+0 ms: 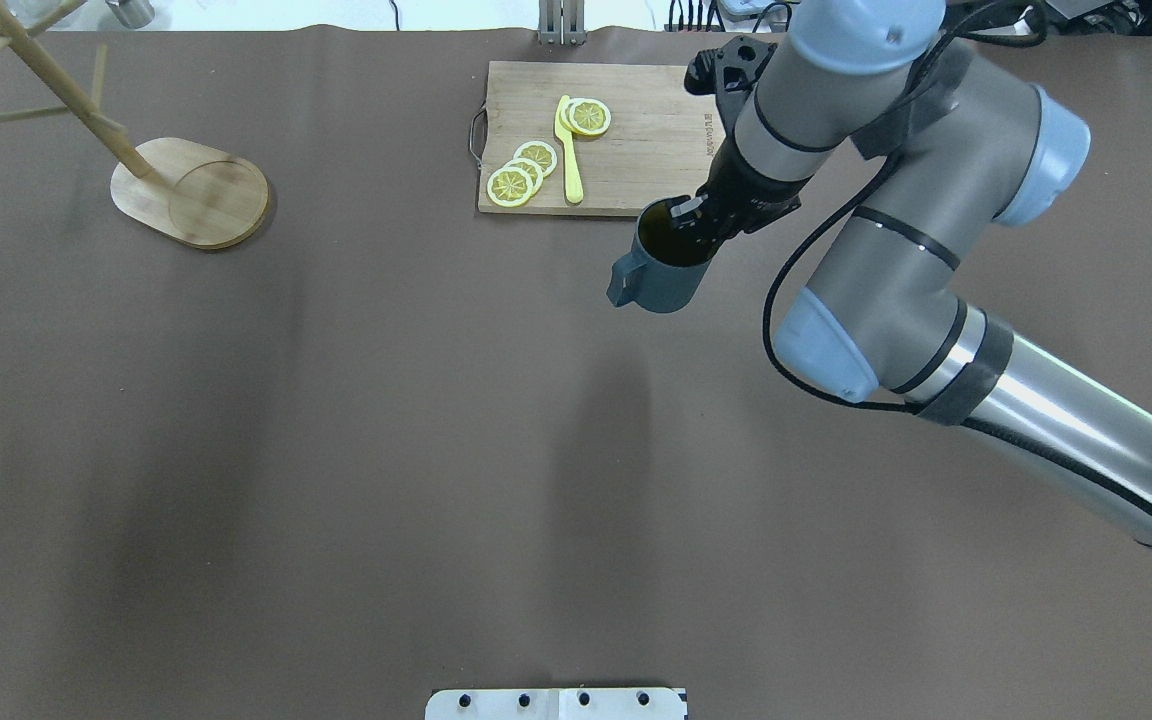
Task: Hang cup on storage rack
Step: 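Carry the blue mug with the right gripper toward the table center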
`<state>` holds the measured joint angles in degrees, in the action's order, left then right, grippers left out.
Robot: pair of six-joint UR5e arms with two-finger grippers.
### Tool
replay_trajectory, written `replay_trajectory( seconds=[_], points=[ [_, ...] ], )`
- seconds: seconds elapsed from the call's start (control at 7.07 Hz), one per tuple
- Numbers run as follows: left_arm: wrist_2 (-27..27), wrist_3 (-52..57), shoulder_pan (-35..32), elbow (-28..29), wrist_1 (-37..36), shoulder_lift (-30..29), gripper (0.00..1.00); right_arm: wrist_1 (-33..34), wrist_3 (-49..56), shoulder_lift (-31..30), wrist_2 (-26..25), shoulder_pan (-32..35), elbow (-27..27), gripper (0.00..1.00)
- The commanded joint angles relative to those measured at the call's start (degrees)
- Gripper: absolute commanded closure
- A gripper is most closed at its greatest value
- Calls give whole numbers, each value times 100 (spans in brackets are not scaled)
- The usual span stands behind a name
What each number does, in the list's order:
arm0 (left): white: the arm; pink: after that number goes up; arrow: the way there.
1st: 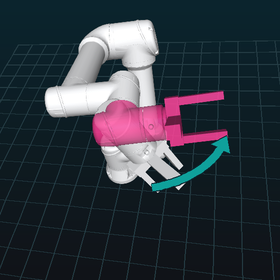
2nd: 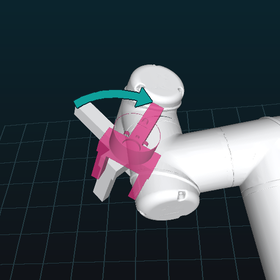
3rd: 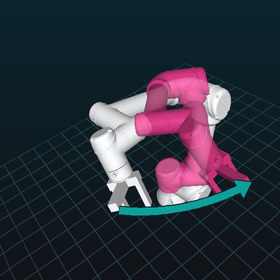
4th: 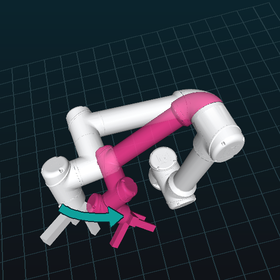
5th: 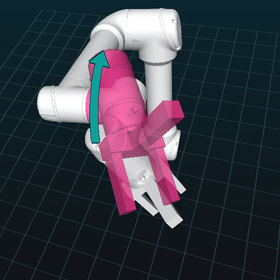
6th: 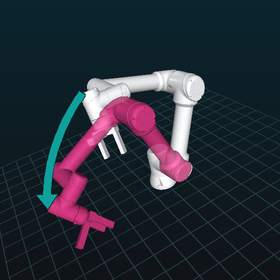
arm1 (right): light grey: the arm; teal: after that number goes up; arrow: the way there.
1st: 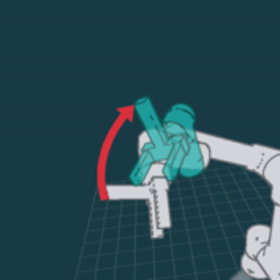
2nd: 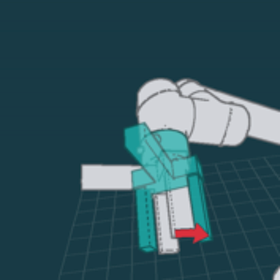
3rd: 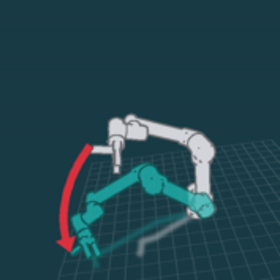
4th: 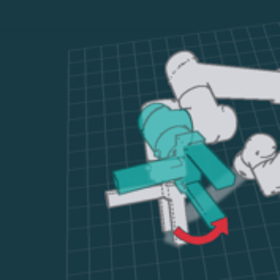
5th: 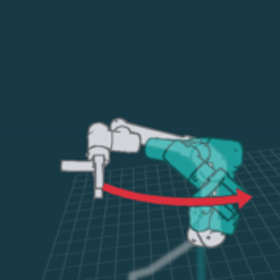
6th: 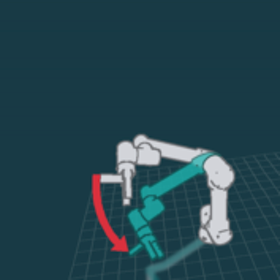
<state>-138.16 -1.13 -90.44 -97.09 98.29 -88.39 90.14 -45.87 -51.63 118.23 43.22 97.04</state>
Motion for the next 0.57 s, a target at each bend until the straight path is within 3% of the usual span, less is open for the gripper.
replay_trajectory(
  seconds=[0.0,0.42],
  points=[
    [0,16,0,102,24,-3,1,-381,-335,-22,-546,-673,26,100],
    [-9,25,9,207,32,-11,1,-759,-519,4,-1037,-1130,-53,100]
  ],
)
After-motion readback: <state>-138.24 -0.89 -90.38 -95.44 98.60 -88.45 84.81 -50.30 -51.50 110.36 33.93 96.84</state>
